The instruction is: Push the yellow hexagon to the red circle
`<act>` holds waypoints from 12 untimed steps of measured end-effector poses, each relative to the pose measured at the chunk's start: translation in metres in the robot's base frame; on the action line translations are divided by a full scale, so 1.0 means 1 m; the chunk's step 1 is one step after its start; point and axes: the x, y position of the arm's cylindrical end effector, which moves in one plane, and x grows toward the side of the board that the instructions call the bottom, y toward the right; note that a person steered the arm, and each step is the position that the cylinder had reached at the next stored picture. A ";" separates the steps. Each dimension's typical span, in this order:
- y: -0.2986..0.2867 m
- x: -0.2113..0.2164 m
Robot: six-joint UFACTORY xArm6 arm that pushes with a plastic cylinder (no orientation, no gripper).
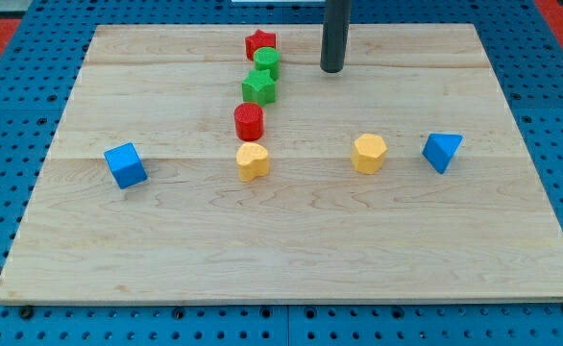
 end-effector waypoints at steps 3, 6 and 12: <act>0.042 0.030; 0.051 0.059; 0.061 0.069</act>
